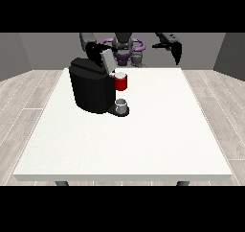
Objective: Insert the coffee pod into the coffee machine and close the lid
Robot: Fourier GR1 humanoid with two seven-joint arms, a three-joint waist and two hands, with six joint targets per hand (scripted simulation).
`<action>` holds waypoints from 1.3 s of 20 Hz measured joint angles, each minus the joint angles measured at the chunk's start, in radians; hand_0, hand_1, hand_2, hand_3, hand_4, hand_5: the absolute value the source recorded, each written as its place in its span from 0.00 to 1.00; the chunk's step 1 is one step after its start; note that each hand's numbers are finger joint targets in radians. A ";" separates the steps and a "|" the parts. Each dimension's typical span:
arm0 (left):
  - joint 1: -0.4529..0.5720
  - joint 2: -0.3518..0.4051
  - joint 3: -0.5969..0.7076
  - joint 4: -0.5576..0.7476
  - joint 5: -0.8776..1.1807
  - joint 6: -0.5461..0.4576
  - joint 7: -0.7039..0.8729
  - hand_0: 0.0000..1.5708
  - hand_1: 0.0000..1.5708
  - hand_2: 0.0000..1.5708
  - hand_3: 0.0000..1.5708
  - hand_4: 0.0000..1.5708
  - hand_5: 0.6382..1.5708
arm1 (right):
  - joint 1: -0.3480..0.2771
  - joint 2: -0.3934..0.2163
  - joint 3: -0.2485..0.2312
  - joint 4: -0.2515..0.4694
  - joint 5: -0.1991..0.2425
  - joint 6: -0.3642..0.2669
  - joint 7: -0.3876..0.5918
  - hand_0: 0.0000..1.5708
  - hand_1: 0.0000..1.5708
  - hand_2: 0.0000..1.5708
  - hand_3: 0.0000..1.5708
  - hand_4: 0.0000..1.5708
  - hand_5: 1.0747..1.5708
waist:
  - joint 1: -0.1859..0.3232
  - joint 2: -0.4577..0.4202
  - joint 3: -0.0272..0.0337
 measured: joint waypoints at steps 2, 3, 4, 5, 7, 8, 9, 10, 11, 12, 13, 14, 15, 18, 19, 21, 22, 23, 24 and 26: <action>-0.001 -0.002 -0.005 -0.002 0.002 0.005 0.007 0.00 0.00 0.00 0.00 0.02 1.00 | -0.014 0.004 0.005 0.017 0.009 -0.002 -0.002 0.00 0.00 0.00 0.00 0.12 1.00 | 0.004 0.005 0.0009; -0.004 0.000 -0.002 0.001 0.008 0.006 0.014 0.00 0.00 0.00 0.00 0.08 1.00 | -0.022 0.010 0.010 0.022 0.013 -0.002 0.006 0.00 0.00 0.00 0.00 0.07 1.00 | 0.003 0.004 0.0012; -0.006 0.004 0.001 0.008 0.013 0.004 0.006 0.00 0.00 0.00 0.00 0.09 1.00 | -0.039 0.010 0.010 0.027 0.016 -0.003 0.016 0.00 0.00 0.00 0.00 0.10 1.00 | 0.005 0.009 0.0015; -0.010 0.008 0.004 0.008 0.015 0.007 0.010 0.00 0.00 0.00 0.00 0.10 1.00 | -0.045 0.013 0.013 0.034 0.021 -0.003 0.014 0.00 0.00 0.00 0.00 0.14 1.00 | 0.006 0.011 0.0015; 0.001 0.019 0.011 0.030 0.018 -0.001 -0.012 0.00 0.00 0.00 0.00 0.11 1.00 | -0.062 0.019 0.028 0.034 0.033 -0.001 0.037 0.00 0.00 0.00 0.00 0.00 1.00 | 0.002 0.009 0.0017; -0.014 0.025 0.012 0.024 0.024 -0.002 0.008 0.00 0.00 0.00 0.00 0.09 1.00 | -0.074 0.016 0.029 0.042 0.040 -0.001 0.035 0.00 0.00 0.00 0.00 0.04 1.00 | 0.008 0.012 0.0017; -0.012 0.028 0.014 0.031 0.024 -0.001 0.007 0.00 0.00 0.00 0.00 0.10 1.00 | -0.082 0.022 0.037 0.041 0.048 -0.004 0.040 0.00 0.00 0.00 0.00 0.14 1.00 | 0.007 0.010 0.0020; -0.003 0.029 0.017 0.046 0.021 -0.001 -0.012 0.00 0.00 0.00 0.00 0.08 1.00 | -0.091 0.025 0.047 0.034 0.054 -0.001 0.055 0.00 0.00 0.00 0.00 0.11 1.00 | 0.001 0.005 0.0020; -0.003 0.032 0.020 0.053 0.026 -0.001 -0.011 0.00 0.00 0.00 0.00 0.09 1.00 | -0.091 0.030 0.055 0.031 0.064 -0.001 0.055 0.00 0.00 0.00 0.00 0.08 1.00 | -0.003 0.001 0.0018; 0.004 0.034 0.022 0.064 0.026 -0.003 -0.025 0.00 0.00 0.00 0.00 0.12 1.00 | -0.092 0.038 0.067 0.026 0.074 -0.002 0.062 0.00 0.00 0.00 0.00 0.09 1.00 | -0.007 -0.004 0.0019; 0.000 0.032 0.016 0.062 0.024 -0.002 -0.028 0.00 0.00 0.00 0.00 0.11 1.00 | -0.106 0.040 0.068 0.032 0.083 -0.011 0.061 0.00 0.00 0.00 0.00 0.08 1.00 | 0.000 0.003 0.0019; -0.010 0.034 0.016 0.060 0.027 -0.002 -0.028 0.00 0.00 0.00 0.00 0.10 1.00 | -0.115 0.036 0.068 0.038 0.091 -0.010 0.050 0.00 0.00 0.00 0.00 0.09 1.00 | 0.003 0.012 0.0018; -0.009 0.027 0.006 0.055 0.023 0.002 -0.027 0.00 0.00 0.00 0.00 0.00 1.00 | -0.127 0.034 0.067 0.046 0.096 -0.009 0.052 0.00 0.00 0.00 0.00 0.07 1.00 | 0.008 0.012 0.0020; -0.033 0.033 0.000 0.035 0.035 -0.004 -0.008 0.00 0.00 0.00 0.00 0.08 1.00 | -0.144 0.030 0.062 0.067 0.109 -0.010 0.035 0.00 0.00 0.00 0.00 0.05 1.00 | 0.019 0.015 0.0019; -0.028 0.036 0.001 0.043 0.034 -0.008 -0.027 0.00 0.00 0.00 0.00 0.12 1.00 | -0.153 0.041 0.066 0.064 0.113 -0.018 0.042 0.00 0.00 0.00 0.00 0.08 1.00 | 0.017 0.015 0.0023; -0.030 0.026 -0.012 0.036 0.028 0.002 -0.020 0.00 0.00 0.00 0.00 0.13 1.00 | -0.170 0.051 0.061 0.065 0.108 -0.015 0.051 0.00 0.00 0.00 0.00 0.02 1.00 | 0.017 0.004 0.0022; -0.024 0.023 -0.016 0.032 0.022 0.006 -0.032 0.00 0.00 0.00 0.00 0.12 1.00 | -0.162 0.058 0.064 0.062 0.109 -0.015 0.035 0.00 0.00 0.00 0.00 0.04 1.00 | 0.015 0.001 0.0021; -0.011 0.009 -0.027 0.024 0.015 0.017 -0.038 0.00 0.00 0.00 0.00 0.11 1.00 | -0.157 0.062 0.065 0.060 0.106 -0.007 0.028 0.00 0.00 0.00 0.00 0.08 1.00 | 0.015 -0.009 0.0022; -0.008 0.008 -0.029 0.019 0.017 0.016 -0.037 0.00 0.00 0.00 0.00 0.09 1.00 | -0.150 0.071 0.070 0.058 0.104 -0.003 0.019 0.00 0.00 0.00 0.00 0.11 1.00 | 0.014 -0.016 0.0021; 0.003 0.007 -0.027 0.024 0.022 0.013 -0.058 0.00 0.00 0.00 0.00 0.16 1.00 | -0.125 0.093 0.091 0.038 0.090 0.006 0.000 0.00 0.00 0.00 0.00 0.22 1.00 | 0.002 -0.032 0.0022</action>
